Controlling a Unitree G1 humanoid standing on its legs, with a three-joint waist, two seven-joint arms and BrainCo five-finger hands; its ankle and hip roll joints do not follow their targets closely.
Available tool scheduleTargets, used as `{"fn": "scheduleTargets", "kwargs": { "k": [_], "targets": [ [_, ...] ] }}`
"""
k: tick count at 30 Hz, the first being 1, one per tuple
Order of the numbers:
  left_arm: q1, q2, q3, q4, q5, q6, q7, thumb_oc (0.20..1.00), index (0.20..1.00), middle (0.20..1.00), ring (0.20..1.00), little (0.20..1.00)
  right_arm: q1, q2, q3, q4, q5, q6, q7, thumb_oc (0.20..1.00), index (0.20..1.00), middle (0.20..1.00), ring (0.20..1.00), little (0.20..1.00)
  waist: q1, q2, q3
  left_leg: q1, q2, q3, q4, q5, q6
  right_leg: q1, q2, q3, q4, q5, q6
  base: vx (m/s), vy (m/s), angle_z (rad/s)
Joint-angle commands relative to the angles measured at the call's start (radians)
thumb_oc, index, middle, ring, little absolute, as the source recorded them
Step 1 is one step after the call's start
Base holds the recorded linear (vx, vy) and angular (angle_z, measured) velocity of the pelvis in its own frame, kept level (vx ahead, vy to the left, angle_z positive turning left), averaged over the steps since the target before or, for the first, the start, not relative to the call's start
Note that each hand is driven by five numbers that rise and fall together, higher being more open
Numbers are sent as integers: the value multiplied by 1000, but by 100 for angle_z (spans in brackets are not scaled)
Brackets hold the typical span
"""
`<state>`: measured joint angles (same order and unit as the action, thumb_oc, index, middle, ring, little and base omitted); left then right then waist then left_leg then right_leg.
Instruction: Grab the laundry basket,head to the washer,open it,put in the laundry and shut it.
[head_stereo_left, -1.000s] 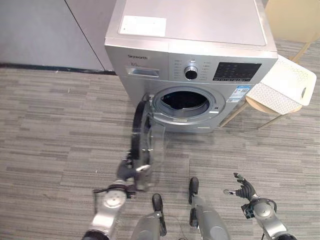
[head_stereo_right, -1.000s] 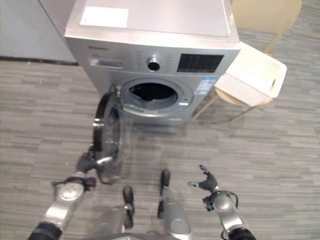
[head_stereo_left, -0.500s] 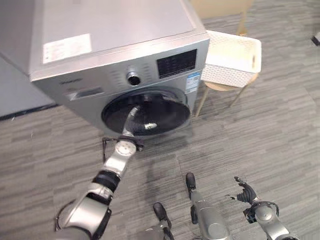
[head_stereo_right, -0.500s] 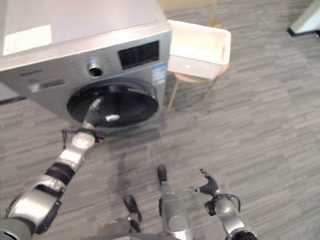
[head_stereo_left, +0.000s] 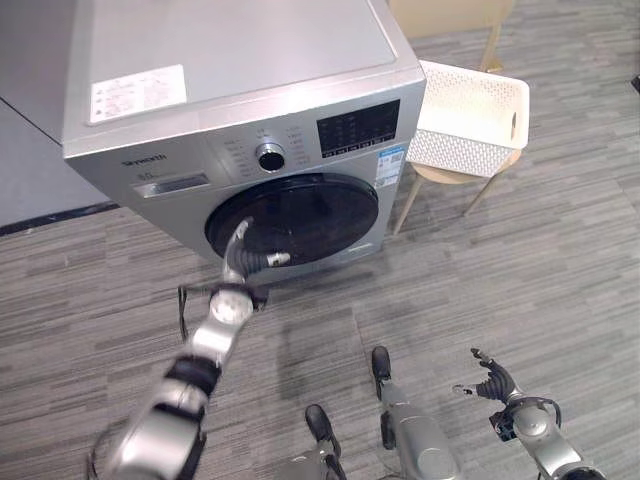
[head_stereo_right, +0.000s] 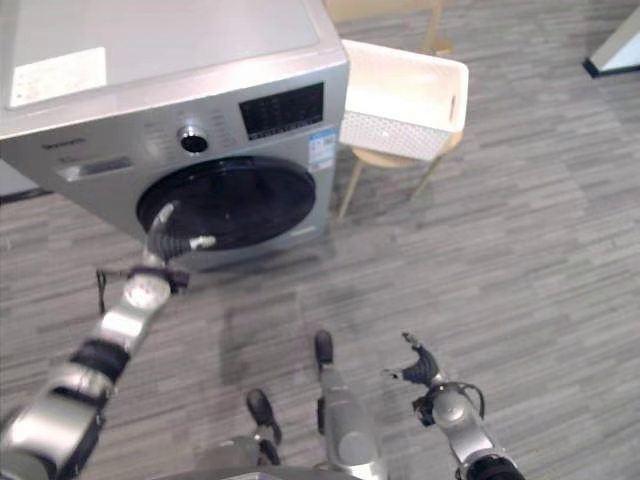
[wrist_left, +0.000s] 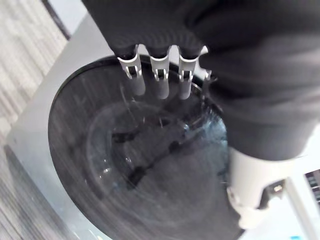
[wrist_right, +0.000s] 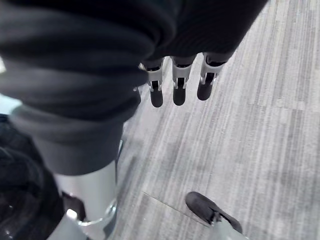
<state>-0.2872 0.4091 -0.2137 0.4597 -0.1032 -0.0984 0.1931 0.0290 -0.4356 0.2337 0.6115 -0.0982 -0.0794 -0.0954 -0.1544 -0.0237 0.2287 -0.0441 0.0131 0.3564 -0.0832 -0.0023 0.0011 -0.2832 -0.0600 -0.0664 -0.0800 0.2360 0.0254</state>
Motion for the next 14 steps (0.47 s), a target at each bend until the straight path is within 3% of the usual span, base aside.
{"fn": "scheduleTargets", "kwargs": {
  "k": [1,6,14],
  "targets": [
    [8,10,13,43,13,-44,-11,1000,1000,1000,1000,1000,-11,14,-39,36,15,-21,-27,1000,1000,1000,1000,1000,35,12,-40,-73,1,-122,2,23,-10,72,-13,-14,86,-199,106,36,-37,25],
    [258,-52,92,59,-13,-24,-65,1000,1000,1000,1000,1000,-23,40,-80,62,13,-10,-24,1000,1000,1000,1000,1000,81,4,-87,-18,2,-153,1,14,-11,156,-8,-40,50,-209,103,59,-57,19],
    [411,-66,139,194,22,7,-122,1000,1000,1000,1000,1000,-21,38,-86,72,4,-4,-16,1000,1000,1000,1000,1000,120,-3,-131,46,2,-185,3,1,-12,243,-3,-69,32,-229,98,51,-31,12]
  ]
}}
